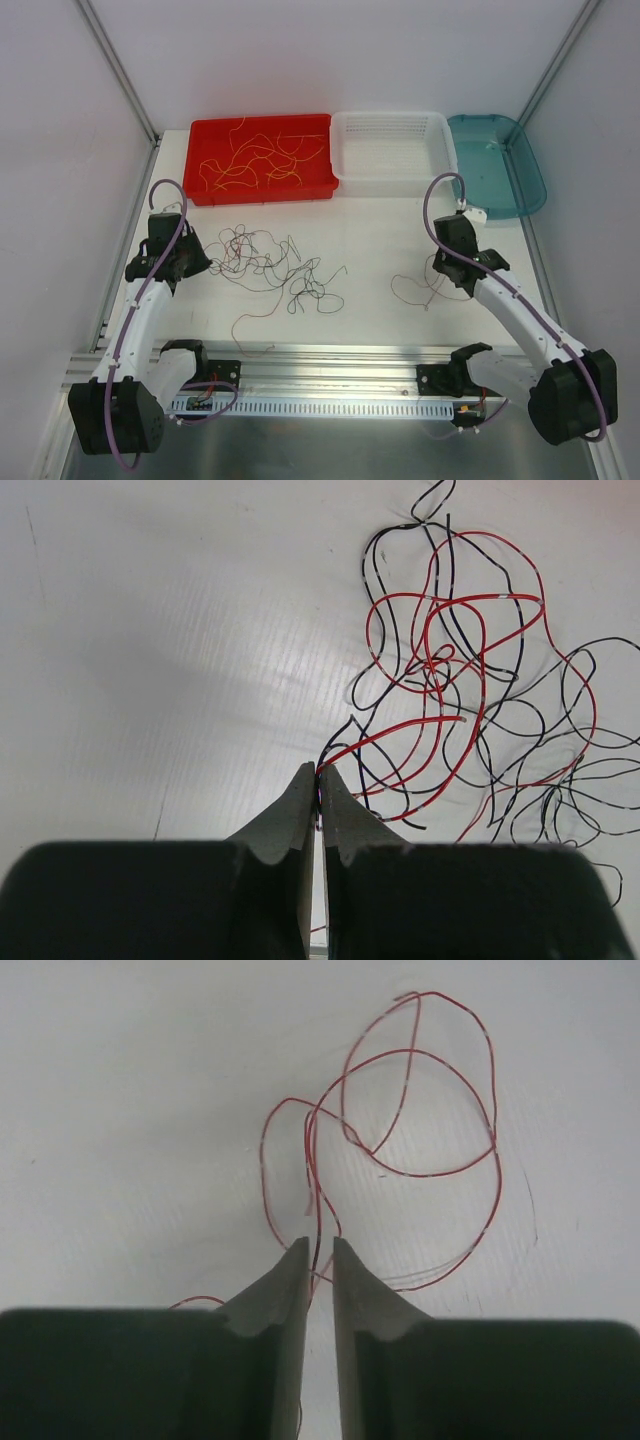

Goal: Untangle the cables

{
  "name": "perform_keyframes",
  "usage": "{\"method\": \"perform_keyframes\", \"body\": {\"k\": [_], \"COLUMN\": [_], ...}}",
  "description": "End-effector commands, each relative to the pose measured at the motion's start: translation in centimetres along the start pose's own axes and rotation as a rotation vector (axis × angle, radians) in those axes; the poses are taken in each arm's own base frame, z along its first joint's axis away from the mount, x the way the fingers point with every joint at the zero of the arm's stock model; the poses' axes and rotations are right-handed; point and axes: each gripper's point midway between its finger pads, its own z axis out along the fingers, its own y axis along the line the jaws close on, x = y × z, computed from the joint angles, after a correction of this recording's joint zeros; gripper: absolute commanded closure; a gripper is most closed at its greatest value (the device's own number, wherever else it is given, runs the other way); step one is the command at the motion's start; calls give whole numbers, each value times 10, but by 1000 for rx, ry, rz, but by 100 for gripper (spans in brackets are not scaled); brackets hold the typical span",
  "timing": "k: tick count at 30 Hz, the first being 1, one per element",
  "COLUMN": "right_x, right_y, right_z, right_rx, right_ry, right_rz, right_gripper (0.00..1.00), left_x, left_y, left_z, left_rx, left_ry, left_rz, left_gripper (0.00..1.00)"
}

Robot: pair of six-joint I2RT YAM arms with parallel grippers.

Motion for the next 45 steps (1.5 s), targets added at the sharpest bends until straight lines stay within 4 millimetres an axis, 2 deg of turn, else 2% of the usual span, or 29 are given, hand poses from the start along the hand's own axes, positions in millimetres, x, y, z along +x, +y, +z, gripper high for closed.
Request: {"method": "perform_keyframes", "body": {"k": [1,2,3,5,6,8,9,11,16,21,25,26,29,33,36,38,41,44,45], "right_x": [2,7,9,10,14,15,18,18,16,15,8,-4,-15,-37,-42,-39,-37,-24,-20], "right_y": [-24,-26,-31,-36,-38,-41,-40,-40,-25,-30,-26,-24,-25,-9,6,24,36,44,40], "right_z": [14,20,24,29,34,40,44,51,69,75,60,53,38,14,1,-8,-13,-8,-6], "right_rx": [139,160,187,221,239,252,248,229,115,96,55,41,18,-88,-133,-169,-142,-102,-58], "right_ry": [14,38,50,60,82,94,118,132,163,208,198,161,129,53,18,4,-7,46,63], "right_rz": [75,72,78,87,76,86,91,102,115,155,153,153,117,46,-49,-128,-249,-335,-357], "right_gripper": [73,65,47,27,14,2,1,1,3,2,1,1,3,3,3,3,3,3,3], "left_x": [-10,-9,-9,-9,-9,-8,-9,-7,-7,-6,-5,-6,-5,-4,-3,-3,-3,-2,-3], "left_y": [-10,-10,-10,-10,-11,-11,-12,-12,-13,-13,-15,-15,-15,-16,-17,-17,-18,-18,-18], "left_z": [-6,-6,-6,-5,-6,-5,-5,-4,-4,-3,-2,-2,-1,-1,-1,-1,-1,-1,-1], "left_rx": [34,33,34,34,36,38,40,43,45,49,55,54,58,65,69,70,72,73,74], "left_ry": [-19,-16,-15,-11,-11,-7,-6,2,7,16,21,21,27,35,37,39,38,38,37], "left_rz": [3,4,3,3,3,6,4,4,4,5,6,6,6,4,7,7,6,7,6], "left_gripper": [100,100,100,100,100,100,100,100,100,100,100,100,100,100,100,100,100,100,100]}}
